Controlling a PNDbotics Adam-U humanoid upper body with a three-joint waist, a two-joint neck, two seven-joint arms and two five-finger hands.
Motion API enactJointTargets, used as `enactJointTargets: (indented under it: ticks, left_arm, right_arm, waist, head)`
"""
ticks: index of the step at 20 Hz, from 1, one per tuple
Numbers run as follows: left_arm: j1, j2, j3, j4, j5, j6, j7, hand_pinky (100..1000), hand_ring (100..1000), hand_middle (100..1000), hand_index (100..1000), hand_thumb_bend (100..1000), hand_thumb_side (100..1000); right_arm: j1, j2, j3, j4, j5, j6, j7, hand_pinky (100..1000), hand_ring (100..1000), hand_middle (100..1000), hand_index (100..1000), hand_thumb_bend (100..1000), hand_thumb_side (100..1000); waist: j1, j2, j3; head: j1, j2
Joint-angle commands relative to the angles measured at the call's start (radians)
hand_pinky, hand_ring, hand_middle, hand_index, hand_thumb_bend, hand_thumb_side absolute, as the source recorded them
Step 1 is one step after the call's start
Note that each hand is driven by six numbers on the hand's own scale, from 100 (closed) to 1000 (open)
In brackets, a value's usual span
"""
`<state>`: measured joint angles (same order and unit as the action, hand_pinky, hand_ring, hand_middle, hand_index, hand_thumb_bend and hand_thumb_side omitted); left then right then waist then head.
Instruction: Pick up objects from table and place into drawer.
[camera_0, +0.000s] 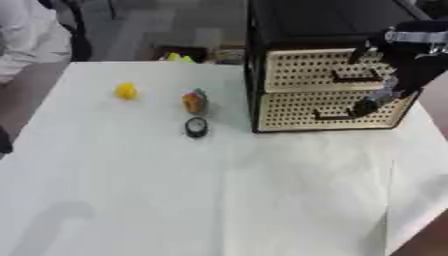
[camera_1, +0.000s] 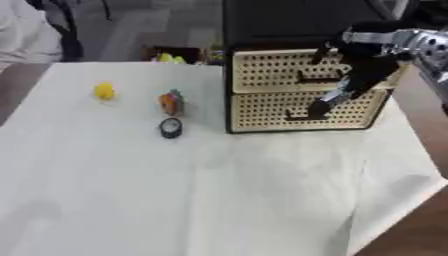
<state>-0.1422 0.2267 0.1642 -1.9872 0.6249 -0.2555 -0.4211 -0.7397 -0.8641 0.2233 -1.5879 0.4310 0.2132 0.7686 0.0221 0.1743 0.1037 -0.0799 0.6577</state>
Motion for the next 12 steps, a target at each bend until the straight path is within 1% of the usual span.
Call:
enactJointTargets:
  ticks: [1, 12]
  left_arm:
    - [-0.007, 0.011, 0.008, -0.013, -0.001, -0.001, -0.003, 394, 498, 506, 713, 100, 979]
    - [-0.005, 0.008, 0.009, -0.013, -0.004, 0.002, -0.004, 394, 497, 506, 713, 100, 981]
  right_arm:
    - [-0.022, -0.016, -0.007, 0.002, 0.034, -0.010, -0.002, 100, 100, 100, 815, 1000, 545]
    - [-0.015, -0.018, -0.004, 0.007, 0.092, -0.034, 0.008, 100, 100, 100, 811, 1000, 550]
  waist:
    - [-0.001, -0.010, 0.001]
    - [-0.002, -0.010, 0.000]
  head:
    - [-0.001, -0.011]
    - [0.000, -0.014]
